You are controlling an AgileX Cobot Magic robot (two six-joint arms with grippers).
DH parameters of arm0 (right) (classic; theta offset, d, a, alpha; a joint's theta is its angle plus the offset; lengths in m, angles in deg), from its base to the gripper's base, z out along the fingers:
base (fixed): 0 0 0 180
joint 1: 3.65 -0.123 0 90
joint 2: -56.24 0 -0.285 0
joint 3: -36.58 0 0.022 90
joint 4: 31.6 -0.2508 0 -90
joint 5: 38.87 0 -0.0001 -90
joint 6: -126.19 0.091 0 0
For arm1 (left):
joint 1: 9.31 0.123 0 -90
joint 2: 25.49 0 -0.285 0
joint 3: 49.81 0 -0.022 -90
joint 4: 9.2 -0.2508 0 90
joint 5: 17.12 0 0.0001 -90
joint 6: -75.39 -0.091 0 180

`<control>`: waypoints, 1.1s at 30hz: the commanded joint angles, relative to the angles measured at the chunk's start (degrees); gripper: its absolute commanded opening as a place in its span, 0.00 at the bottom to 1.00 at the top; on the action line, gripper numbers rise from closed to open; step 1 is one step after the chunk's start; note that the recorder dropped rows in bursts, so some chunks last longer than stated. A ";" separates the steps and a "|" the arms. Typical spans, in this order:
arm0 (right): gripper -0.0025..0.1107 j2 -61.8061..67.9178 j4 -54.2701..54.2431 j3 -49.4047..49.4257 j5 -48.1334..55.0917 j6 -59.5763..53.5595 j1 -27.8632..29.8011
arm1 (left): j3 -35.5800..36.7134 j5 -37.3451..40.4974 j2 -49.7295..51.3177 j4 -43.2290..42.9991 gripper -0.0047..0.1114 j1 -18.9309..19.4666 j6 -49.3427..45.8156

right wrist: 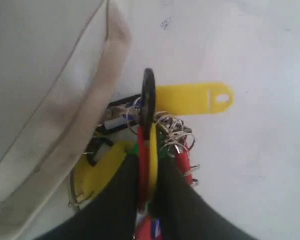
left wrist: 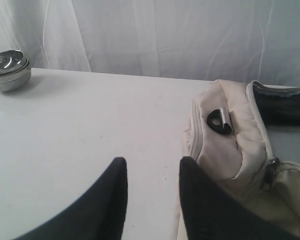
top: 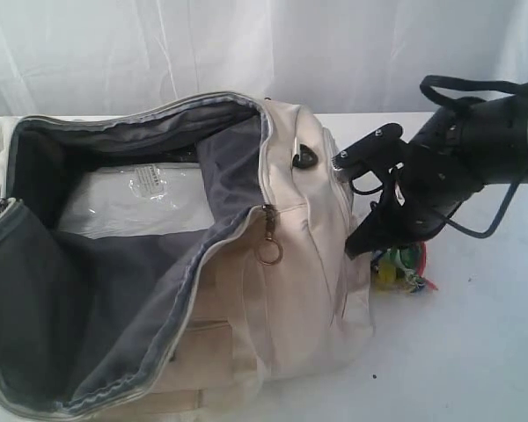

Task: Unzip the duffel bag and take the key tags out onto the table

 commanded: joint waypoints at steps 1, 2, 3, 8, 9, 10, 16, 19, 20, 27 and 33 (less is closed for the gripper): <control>0.43 -0.29 7.36 0.19 1.33 8.73 0.51 | 0.12 0.37 -0.32 0.60 0.38 -0.32 -0.57; 0.55 -0.88 9.17 0.19 1.99 11.31 0.51 | 0.12 0.37 -0.32 0.73 0.38 -0.32 -0.67; 0.67 -1.60 11.34 0.19 3.05 14.51 0.51 | 0.12 0.37 -0.32 0.73 0.38 -0.32 -0.67; 0.66 -6.01 13.53 0.19 6.45 16.16 0.51 | 0.12 0.37 -0.32 0.86 0.38 -0.32 -2.30; 0.65 -7.31 13.53 0.19 6.96 16.16 0.51 | 0.12 0.37 -0.32 0.86 0.38 -0.32 -2.40; 0.65 -8.46 13.53 0.19 7.27 16.16 0.51 | 0.12 0.37 -0.32 0.86 0.38 -0.32 -2.40; 0.62 -21.88 13.15 0.19 9.83 16.16 0.51 | 0.12 0.37 -0.32 3.45 0.38 -0.32 -4.45; 0.62 -29.17 11.81 0.19 10.08 16.16 0.51 | 0.12 0.13 -0.32 7.90 0.38 -0.32 -10.87; 0.61 -32.03 11.18 0.26 9.81 16.16 0.51 | 0.12 0.13 -0.32 9.31 0.38 -0.32 -12.71; 0.47 -51.80 7.81 5.77 1.31 16.16 0.40 | 0.12 -2.46 -0.32 19.72 0.36 -3.53 -23.70; 0.27 -70.13 2.44 20.58 -8.74 16.16 0.40 | 0.12 -4.83 -0.32 25.11 0.05 -5.60 -24.03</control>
